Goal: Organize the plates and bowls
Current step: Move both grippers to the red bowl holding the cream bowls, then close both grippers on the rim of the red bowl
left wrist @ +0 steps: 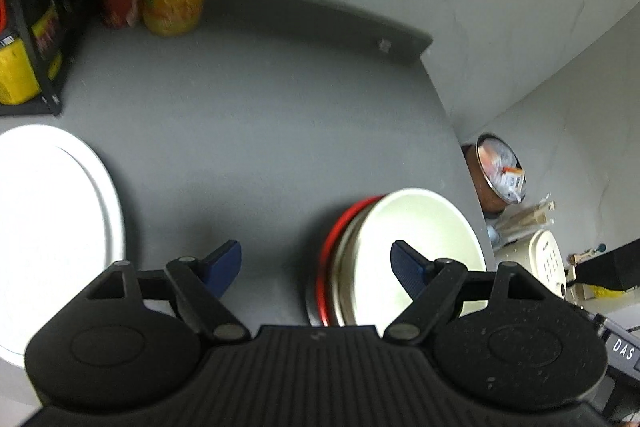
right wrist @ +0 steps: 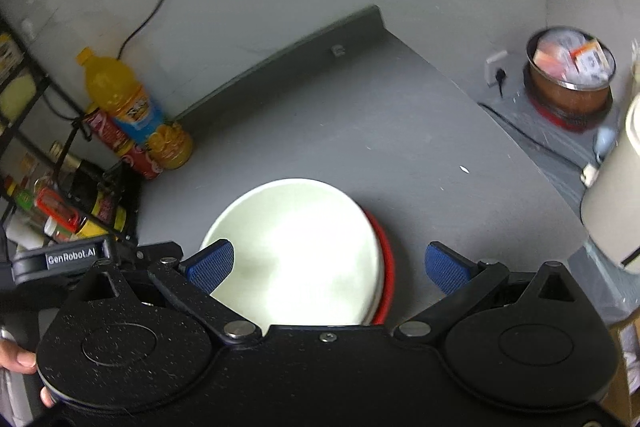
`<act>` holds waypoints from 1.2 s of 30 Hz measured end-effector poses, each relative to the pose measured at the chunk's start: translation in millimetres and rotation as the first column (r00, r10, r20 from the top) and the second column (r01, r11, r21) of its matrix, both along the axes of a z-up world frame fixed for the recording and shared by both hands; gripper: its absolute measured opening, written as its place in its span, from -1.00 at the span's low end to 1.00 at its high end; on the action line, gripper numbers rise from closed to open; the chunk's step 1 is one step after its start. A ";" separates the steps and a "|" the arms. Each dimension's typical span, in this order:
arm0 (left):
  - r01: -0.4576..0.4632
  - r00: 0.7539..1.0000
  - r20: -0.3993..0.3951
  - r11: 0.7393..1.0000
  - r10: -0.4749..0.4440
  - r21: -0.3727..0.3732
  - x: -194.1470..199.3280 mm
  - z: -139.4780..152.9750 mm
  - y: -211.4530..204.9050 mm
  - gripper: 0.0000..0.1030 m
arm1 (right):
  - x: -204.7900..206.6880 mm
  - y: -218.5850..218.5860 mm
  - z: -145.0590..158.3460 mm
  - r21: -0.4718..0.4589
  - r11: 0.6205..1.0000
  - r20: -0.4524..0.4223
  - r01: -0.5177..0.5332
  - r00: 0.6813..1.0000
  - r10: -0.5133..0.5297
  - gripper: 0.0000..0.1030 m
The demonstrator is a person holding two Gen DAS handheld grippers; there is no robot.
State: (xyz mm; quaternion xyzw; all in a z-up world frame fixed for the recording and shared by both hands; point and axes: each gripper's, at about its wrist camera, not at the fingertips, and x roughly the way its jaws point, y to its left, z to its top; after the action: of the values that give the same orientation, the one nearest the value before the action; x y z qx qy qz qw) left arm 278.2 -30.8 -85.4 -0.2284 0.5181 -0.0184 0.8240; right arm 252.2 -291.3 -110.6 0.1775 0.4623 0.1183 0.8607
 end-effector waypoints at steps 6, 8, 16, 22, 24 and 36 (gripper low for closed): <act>0.035 0.998 -0.061 0.999 -0.036 -0.003 10.9 -13.6 -12.8 0.53 | 4.2 -16.2 -19.3 0.032 0.999 -0.054 0.033 0.998 -0.031 0.98; 0.039 0.995 -0.086 0.999 -0.039 -0.003 14.7 -19.2 -15.7 0.49 | 4.3 -19.8 -24.8 0.052 0.998 -0.065 0.035 0.997 -0.031 0.94; 0.030 0.985 -0.167 0.998 -0.038 -0.049 25.8 -43.5 -20.8 -0.14 | 13.1 -23.6 -53.4 0.104 0.994 -0.167 0.040 0.986 -0.023 0.22; 0.020 0.980 -0.195 0.998 -0.030 -0.052 30.6 -55.0 -21.9 -0.47 | 22.1 -16.9 -68.4 0.134 0.991 -0.218 0.023 0.976 0.006 -0.10; 0.022 0.980 -0.195 0.998 -0.032 -0.051 32.2 -56.1 -21.7 -0.47 | 25.1 -13.1 -73.3 0.130 0.991 -0.229 0.011 0.973 0.019 -0.11; 0.025 0.979 -0.203 0.998 -0.035 -0.050 35.8 -60.2 -22.6 -0.47 | 30.5 -8.0 -82.6 0.104 0.995 -0.265 -0.013 0.963 0.040 -0.36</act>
State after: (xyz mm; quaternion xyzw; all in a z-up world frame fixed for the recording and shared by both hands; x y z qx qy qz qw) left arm 314.1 -53.4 -145.6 -0.2407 0.6027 -0.0195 0.7606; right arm 282.7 -299.3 -193.2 0.2288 0.5699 0.1282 0.7788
